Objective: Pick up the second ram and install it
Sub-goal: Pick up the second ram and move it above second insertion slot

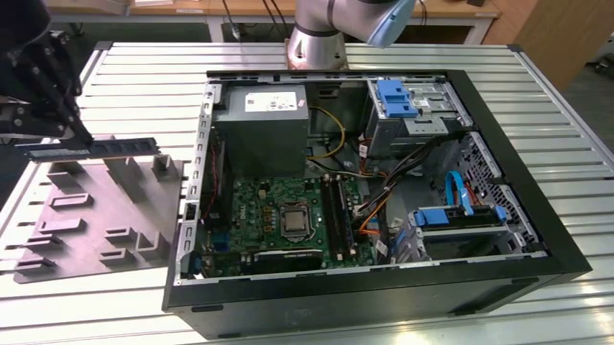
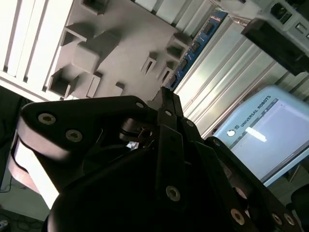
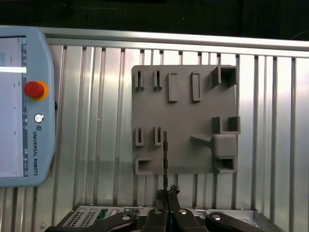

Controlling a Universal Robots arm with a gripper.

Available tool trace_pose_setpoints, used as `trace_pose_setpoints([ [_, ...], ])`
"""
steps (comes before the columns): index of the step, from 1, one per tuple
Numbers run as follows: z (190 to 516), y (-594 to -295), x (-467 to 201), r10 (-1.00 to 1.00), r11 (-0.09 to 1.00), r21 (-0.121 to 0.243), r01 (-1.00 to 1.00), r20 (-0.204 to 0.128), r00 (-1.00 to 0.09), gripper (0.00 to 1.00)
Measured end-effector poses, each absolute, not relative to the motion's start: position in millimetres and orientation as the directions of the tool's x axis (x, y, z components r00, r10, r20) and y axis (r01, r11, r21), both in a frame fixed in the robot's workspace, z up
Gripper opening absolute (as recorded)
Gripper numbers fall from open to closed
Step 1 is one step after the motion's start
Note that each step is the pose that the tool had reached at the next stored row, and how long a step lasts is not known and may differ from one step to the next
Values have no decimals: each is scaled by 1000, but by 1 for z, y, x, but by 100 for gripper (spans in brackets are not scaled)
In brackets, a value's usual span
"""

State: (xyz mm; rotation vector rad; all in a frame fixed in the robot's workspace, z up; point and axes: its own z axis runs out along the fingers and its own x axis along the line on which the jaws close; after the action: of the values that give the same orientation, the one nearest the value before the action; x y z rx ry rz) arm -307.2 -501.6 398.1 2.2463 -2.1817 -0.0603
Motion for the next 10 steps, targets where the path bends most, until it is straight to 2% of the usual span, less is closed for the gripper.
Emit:
trace_pose_setpoints([
  [10, 398, -502, -270, -999, -29, 34, -999, -21, 29, 11],
])
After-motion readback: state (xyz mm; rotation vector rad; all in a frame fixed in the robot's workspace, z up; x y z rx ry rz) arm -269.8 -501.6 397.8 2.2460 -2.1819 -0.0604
